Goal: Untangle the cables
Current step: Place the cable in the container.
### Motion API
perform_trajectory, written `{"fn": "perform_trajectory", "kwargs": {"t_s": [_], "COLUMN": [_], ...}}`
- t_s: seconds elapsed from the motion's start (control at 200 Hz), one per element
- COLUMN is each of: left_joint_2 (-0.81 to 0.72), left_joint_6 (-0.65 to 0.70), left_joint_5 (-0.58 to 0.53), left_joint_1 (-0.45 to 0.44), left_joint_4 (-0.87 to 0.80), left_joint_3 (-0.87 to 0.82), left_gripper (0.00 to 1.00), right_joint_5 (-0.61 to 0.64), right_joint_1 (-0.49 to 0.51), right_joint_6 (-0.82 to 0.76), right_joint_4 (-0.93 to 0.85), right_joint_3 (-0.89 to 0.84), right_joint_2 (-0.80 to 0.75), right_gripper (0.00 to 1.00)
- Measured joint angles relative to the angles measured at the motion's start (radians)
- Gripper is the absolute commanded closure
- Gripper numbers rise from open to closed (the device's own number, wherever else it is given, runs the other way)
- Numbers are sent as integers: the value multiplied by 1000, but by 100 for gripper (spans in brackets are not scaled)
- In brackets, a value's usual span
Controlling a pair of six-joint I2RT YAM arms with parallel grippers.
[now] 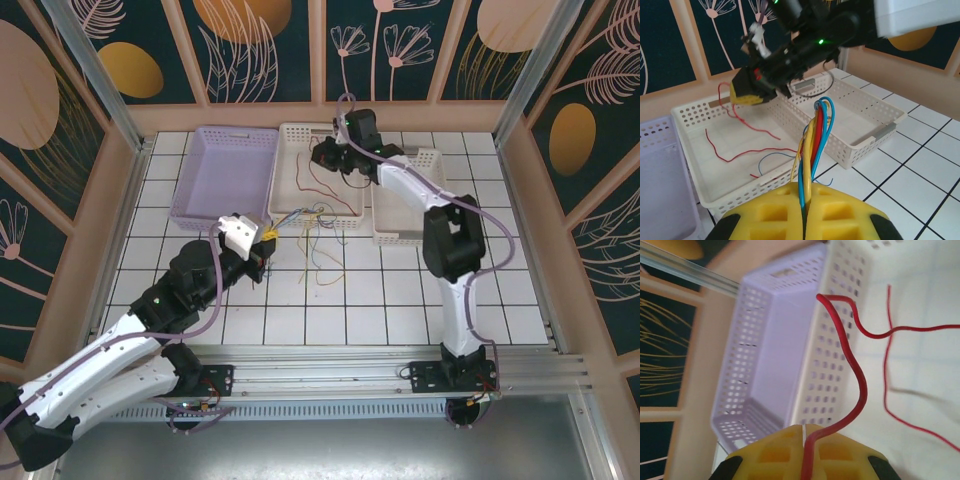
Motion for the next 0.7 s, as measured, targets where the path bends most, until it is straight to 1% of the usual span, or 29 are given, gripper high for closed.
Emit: {"fn": "perform_trajectory", "kwargs": {"t_s": [0.095,0.125,0.29,0.355,0.455,0.5,0.601,0.701], "left_joint_2": [6,8,16,19,24,27,34,39], "left_joint_6": [0,0,0,0,0,0,0,0], "left_joint_5": [7,8,23,26,31,34,44,52], "left_joint_1": [0,0,0,0,0,0,0,0], "left_joint_4": [0,0,0,0,0,0,0,0], "left_joint_3": [0,0,0,0,0,0,0,0], "left_gripper": [100,100,100,100,100,100,100,100], "right_joint_5": [-16,-19,-22,-15,-3,5,20,40], "right_joint_1": [-1,-1,-1,-1,-1,-1,-2,-2], "right_joint_6": [-5,-6,-23,-33,-45,-48,-55,-58], "right_joint_4": [-54,-69,-111,-115,-129,-133,-140,-133], "right_joint_3": [56,70,111,118,117,115,105,41], "right_joint_2": [72,88,97,87,53,27,-36,-151], "right_gripper": [100,94,74,64,54,52,51,51]}}
